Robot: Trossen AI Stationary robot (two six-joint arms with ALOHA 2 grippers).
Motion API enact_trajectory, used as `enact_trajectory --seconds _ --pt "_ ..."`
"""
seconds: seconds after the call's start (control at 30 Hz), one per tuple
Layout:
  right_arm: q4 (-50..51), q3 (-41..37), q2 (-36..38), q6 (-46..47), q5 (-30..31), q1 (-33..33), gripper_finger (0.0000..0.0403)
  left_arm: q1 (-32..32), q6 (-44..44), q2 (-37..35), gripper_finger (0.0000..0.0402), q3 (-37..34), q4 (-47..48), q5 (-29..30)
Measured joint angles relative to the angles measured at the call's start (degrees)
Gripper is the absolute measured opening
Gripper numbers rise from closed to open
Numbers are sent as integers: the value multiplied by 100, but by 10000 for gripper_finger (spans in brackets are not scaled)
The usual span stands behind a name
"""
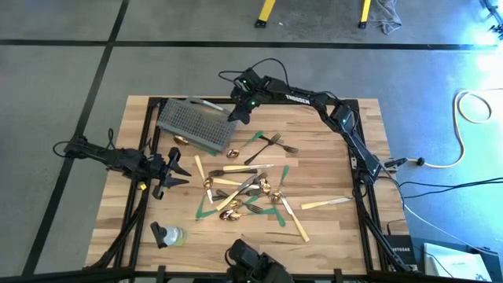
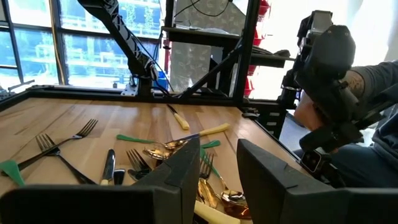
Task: Sort silverware
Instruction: Prepare the gray organizer to sort the silverware
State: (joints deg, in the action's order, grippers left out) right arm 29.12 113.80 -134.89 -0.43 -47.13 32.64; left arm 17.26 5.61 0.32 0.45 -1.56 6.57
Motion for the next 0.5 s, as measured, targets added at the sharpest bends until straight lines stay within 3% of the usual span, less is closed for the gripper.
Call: enact_trajectory --seconds 0.23,0.5 --pt "298 0 0 25 -6 -76 65 2 0 0 92 2 0 0" --pt "-140 0 0 360 61 -74 127 2 0 0 92 0 0 0"
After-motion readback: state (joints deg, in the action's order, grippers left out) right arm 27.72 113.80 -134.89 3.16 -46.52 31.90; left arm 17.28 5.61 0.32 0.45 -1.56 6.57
